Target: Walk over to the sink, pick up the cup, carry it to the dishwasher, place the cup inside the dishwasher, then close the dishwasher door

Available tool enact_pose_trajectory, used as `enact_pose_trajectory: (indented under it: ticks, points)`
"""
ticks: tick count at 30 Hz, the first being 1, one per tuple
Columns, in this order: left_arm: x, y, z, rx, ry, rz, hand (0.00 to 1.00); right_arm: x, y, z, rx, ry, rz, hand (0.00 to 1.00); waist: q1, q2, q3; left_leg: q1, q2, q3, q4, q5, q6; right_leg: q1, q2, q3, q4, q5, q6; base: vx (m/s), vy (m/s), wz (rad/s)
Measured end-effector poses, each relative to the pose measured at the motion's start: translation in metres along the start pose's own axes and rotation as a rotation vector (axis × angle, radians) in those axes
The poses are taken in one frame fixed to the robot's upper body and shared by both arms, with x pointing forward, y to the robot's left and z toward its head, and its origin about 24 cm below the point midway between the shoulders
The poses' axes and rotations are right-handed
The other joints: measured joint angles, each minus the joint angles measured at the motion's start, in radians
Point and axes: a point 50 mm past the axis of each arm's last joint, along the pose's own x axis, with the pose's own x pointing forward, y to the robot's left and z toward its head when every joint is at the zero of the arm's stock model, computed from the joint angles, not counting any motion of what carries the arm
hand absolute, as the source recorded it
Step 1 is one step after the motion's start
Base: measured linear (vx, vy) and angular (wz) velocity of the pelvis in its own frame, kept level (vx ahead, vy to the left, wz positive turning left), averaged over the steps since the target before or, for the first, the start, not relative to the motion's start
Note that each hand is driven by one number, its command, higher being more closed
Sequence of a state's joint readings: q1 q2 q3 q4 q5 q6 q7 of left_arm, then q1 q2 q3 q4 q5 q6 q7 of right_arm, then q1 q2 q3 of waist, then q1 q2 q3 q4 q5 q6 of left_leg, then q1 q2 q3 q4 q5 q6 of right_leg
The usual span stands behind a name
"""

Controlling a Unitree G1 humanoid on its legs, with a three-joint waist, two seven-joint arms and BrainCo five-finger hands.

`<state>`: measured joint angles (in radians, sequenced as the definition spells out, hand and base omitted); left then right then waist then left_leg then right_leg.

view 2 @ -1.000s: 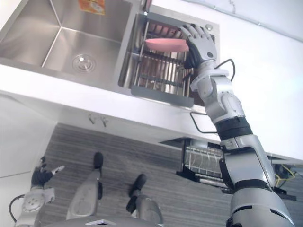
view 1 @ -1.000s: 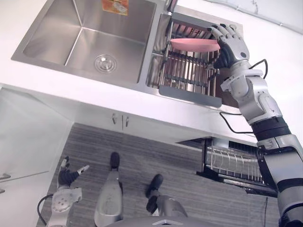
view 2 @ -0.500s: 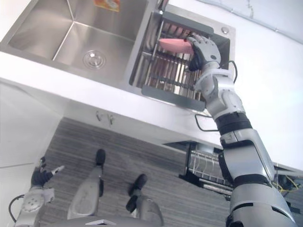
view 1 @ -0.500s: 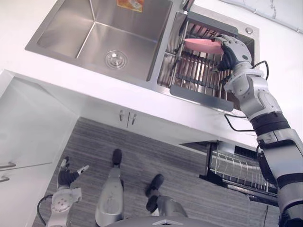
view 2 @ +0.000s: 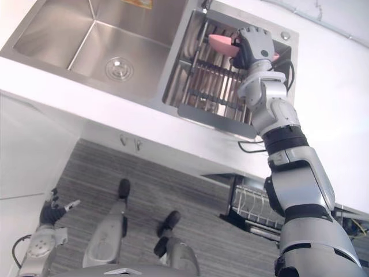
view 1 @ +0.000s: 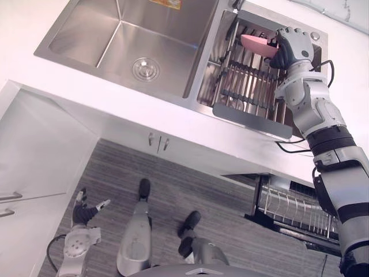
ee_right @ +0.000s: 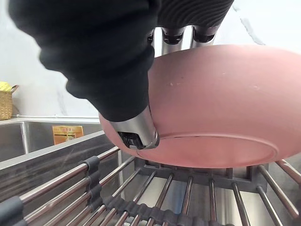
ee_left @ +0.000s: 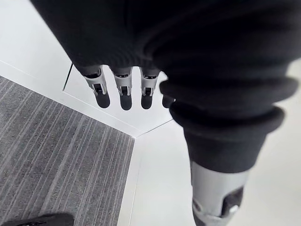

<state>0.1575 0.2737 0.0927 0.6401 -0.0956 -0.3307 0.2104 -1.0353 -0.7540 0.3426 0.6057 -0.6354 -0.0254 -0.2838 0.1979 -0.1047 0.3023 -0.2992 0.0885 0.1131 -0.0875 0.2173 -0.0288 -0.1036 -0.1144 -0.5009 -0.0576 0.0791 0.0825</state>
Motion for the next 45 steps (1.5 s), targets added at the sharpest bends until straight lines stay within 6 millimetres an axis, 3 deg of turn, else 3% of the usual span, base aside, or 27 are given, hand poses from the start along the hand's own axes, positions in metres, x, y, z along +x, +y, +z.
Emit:
enact_pose_trajectory:
  ticks: [10,14,22,27,30,35,36,37,38,39,40,41,42,44,45]
  points:
    - [-0.004,0.002,-0.005,0.005,0.015,0.003,0.00,0.003,-0.017,0.014,0.023,-0.076,-0.091,1.00,-0.023,0.000,0.000,0.027,0.003,0.029,0.000,0.000,0.004,0.011,-0.002,0.024,0.001,0.000,0.000,0.04,0.006,-0.08]
    - [-0.005,0.001,-0.007,0.003,0.020,0.003,0.00,0.002,-0.037,0.010,0.042,-0.082,-0.169,1.00,-0.036,0.000,0.000,0.042,0.005,0.042,0.000,-0.010,0.000,0.020,-0.002,0.036,0.002,-0.001,-0.001,0.03,0.007,-0.08]
    - [-0.010,-0.006,-0.011,0.016,0.029,-0.012,0.00,-0.036,-0.040,-0.015,0.123,-0.022,-0.260,1.00,-0.065,-0.001,-0.001,0.075,0.005,0.072,0.000,-0.020,0.004,0.035,-0.006,0.064,0.005,-0.004,0.001,0.04,0.009,-0.11]
    - [-0.013,-0.015,-0.012,0.060,0.024,-0.054,0.00,-0.072,-0.046,-0.031,0.166,0.045,-0.353,1.00,-0.123,-0.005,-0.008,0.125,0.002,0.125,0.000,-0.031,0.005,0.050,-0.014,0.116,0.010,-0.003,0.004,0.04,0.014,-0.32]
    - [-0.018,-0.029,-0.018,0.101,0.038,-0.121,0.00,-0.107,-0.037,-0.043,0.205,0.127,-0.375,1.00,-0.175,-0.014,-0.064,0.161,0.002,0.194,0.000,-0.047,0.004,0.031,-0.021,0.194,0.026,-0.001,0.007,0.04,0.020,-0.61]
    - [-0.024,-0.040,-0.028,0.149,0.074,-0.181,0.00,-0.137,-0.030,-0.049,0.217,0.198,-0.390,1.00,-0.246,-0.018,-0.099,0.207,0.008,0.308,0.000,-0.082,-0.006,-0.038,-0.025,0.307,0.083,0.002,0.007,0.01,0.022,-0.85]
    - [-0.024,-0.038,-0.029,0.150,0.083,-0.174,0.00,-0.140,-0.027,-0.048,0.233,0.216,-0.394,1.00,-0.256,-0.025,-0.104,0.217,0.007,0.356,0.006,-0.084,-0.007,-0.064,-0.036,0.280,0.094,-0.027,-0.031,-0.03,0.047,-1.10]
    - [-0.025,-0.036,-0.031,0.148,0.094,-0.165,0.00,-0.144,-0.023,-0.046,0.252,0.226,-0.391,1.00,-0.251,-0.018,-0.111,0.225,0.018,0.384,0.007,-0.094,-0.008,-0.069,-0.054,0.158,0.098,-0.071,-0.122,-0.01,0.058,-1.51]
    - [-0.026,-0.032,-0.034,0.132,0.107,-0.139,0.00,-0.146,-0.019,-0.041,0.280,0.230,-0.390,1.00,-0.234,-0.001,-0.120,0.233,0.035,0.411,0.006,-0.110,0.020,-0.065,-0.052,0.051,0.089,-0.144,-0.226,0.02,0.063,-1.84]
    - [-0.027,-0.023,-0.038,0.112,0.130,-0.085,0.00,-0.149,-0.016,-0.033,0.327,0.226,-0.404,1.00,-0.223,0.012,-0.128,0.230,0.083,0.467,0.007,-0.103,0.036,-0.075,-0.069,-0.048,0.143,-0.120,-0.230,0.02,0.029,-1.59]
    - [-0.026,-0.018,-0.038,0.105,0.133,-0.055,0.00,-0.150,-0.015,-0.031,0.339,0.225,-0.412,1.00,-0.226,0.006,-0.130,0.230,0.090,0.488,0.016,-0.101,0.028,-0.074,-0.086,-0.078,0.194,-0.086,-0.245,0.03,-0.021,-1.26]
    - [-0.022,-0.005,-0.035,0.114,0.125,-0.017,0.00,-0.154,-0.013,-0.032,0.343,0.230,-0.406,1.00,-0.225,-0.027,-0.135,0.207,0.095,0.511,0.102,-0.150,0.005,-0.044,-0.112,-0.108,0.213,0.033,-0.197,0.01,-0.134,-1.06]
    - [-0.019,0.002,-0.034,0.106,0.123,0.013,0.00,-0.153,-0.013,-0.030,0.351,0.222,-0.410,1.00,-0.200,-0.036,-0.134,0.182,0.125,0.533,0.194,-0.185,0.004,-0.037,-0.084,-0.090,0.133,0.093,-0.130,-0.01,-0.149,-1.05]
    - [-0.019,0.000,-0.034,0.093,0.127,0.021,0.00,-0.152,-0.014,-0.029,0.355,0.213,-0.428,1.00,-0.194,-0.030,-0.133,0.156,0.152,0.556,0.261,-0.245,0.003,-0.004,-0.051,-0.044,-0.005,0.158,-0.083,-0.06,-0.088,-0.76]
    - [-0.019,-0.006,-0.036,0.085,0.139,0.009,0.00,-0.153,-0.014,-0.030,0.356,0.217,-0.427,1.00,-0.199,-0.020,-0.127,0.134,0.165,0.572,0.294,-0.267,0.000,0.001,-0.053,-0.010,-0.005,0.109,-0.056,-0.04,0.004,-0.36]
